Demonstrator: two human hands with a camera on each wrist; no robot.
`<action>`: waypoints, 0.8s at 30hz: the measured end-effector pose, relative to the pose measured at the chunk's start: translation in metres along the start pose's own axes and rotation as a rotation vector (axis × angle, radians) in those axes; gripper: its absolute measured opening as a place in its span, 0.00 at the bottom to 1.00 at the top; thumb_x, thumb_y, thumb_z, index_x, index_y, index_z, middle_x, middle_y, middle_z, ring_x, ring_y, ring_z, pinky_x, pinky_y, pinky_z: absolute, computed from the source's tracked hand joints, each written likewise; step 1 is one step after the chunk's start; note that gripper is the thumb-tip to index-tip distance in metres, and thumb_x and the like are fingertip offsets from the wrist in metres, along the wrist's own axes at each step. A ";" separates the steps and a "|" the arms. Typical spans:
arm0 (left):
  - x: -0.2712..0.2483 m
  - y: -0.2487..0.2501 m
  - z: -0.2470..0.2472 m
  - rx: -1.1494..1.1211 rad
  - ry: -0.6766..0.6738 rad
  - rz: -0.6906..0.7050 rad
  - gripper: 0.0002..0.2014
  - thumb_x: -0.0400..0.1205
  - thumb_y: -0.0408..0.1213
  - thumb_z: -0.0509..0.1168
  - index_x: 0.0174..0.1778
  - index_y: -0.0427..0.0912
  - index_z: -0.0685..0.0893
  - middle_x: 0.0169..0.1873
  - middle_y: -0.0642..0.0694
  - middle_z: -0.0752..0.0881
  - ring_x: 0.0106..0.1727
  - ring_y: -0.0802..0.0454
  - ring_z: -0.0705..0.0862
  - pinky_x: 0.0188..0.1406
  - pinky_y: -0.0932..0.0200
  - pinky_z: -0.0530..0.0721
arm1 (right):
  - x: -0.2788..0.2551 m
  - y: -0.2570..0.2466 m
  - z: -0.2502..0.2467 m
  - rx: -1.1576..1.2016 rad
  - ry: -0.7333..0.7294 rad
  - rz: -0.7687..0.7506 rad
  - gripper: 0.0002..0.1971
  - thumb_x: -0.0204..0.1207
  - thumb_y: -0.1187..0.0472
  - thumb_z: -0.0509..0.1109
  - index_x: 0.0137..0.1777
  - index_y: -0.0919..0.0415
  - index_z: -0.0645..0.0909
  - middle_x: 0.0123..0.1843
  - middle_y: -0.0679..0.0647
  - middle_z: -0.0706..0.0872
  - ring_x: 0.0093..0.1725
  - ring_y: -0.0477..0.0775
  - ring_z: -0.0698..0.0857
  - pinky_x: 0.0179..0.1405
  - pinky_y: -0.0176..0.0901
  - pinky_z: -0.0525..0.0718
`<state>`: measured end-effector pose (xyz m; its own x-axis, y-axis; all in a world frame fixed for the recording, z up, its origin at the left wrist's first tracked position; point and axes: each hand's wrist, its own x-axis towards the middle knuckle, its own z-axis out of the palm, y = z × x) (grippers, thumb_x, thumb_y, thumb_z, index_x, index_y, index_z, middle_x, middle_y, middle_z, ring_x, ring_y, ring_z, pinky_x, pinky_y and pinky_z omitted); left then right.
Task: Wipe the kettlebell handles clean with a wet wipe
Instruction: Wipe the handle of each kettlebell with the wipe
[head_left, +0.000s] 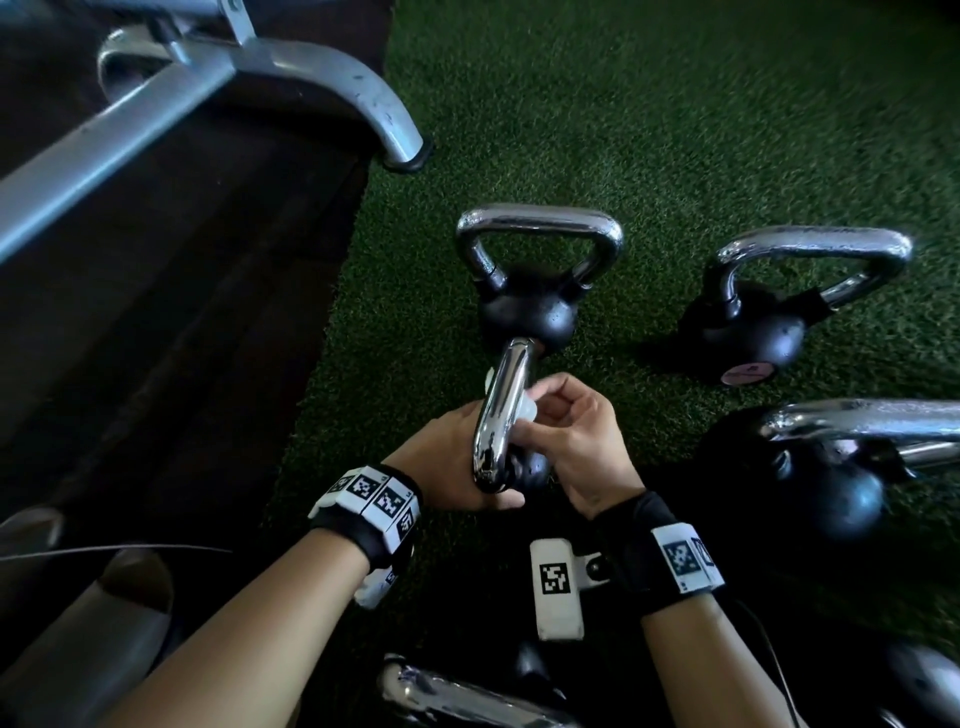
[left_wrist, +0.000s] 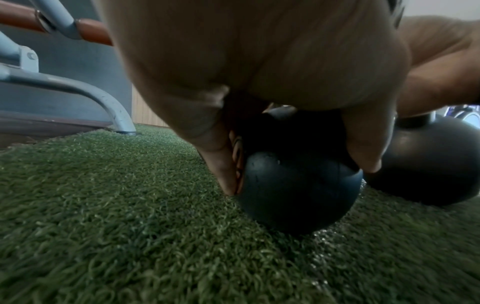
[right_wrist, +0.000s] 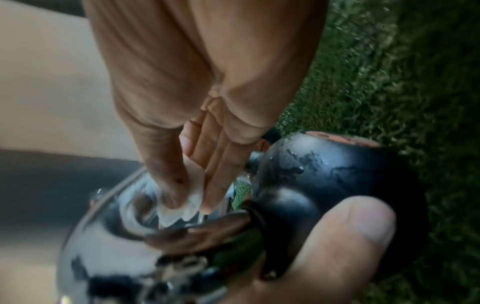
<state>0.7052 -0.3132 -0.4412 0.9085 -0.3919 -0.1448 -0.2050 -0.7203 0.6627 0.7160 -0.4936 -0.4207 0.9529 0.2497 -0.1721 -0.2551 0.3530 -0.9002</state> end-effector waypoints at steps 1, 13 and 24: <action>-0.001 0.000 0.001 0.004 0.002 0.010 0.43 0.63 0.56 0.83 0.74 0.52 0.76 0.67 0.46 0.83 0.68 0.45 0.84 0.68 0.43 0.85 | -0.002 0.000 0.001 -0.053 0.010 -0.012 0.19 0.60 0.79 0.82 0.46 0.64 0.81 0.46 0.67 0.93 0.42 0.62 0.92 0.46 0.57 0.93; -0.007 0.015 0.000 0.023 -0.007 -0.074 0.55 0.67 0.48 0.86 0.87 0.42 0.63 0.79 0.43 0.75 0.79 0.45 0.77 0.78 0.49 0.76 | 0.004 -0.005 0.024 -0.560 0.479 -0.215 0.16 0.66 0.73 0.81 0.32 0.52 0.82 0.31 0.45 0.90 0.32 0.42 0.88 0.35 0.39 0.89; -0.006 0.015 0.004 0.039 0.018 -0.038 0.54 0.68 0.48 0.85 0.87 0.40 0.64 0.79 0.42 0.74 0.79 0.44 0.75 0.78 0.45 0.76 | 0.012 -0.006 0.025 -0.697 0.610 -0.156 0.09 0.69 0.60 0.81 0.35 0.58 0.83 0.30 0.50 0.86 0.26 0.42 0.79 0.28 0.28 0.76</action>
<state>0.6956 -0.3237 -0.4333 0.9222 -0.3538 -0.1558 -0.1841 -0.7564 0.6277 0.7247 -0.4706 -0.4070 0.9397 -0.3406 -0.0314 -0.1496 -0.3265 -0.9333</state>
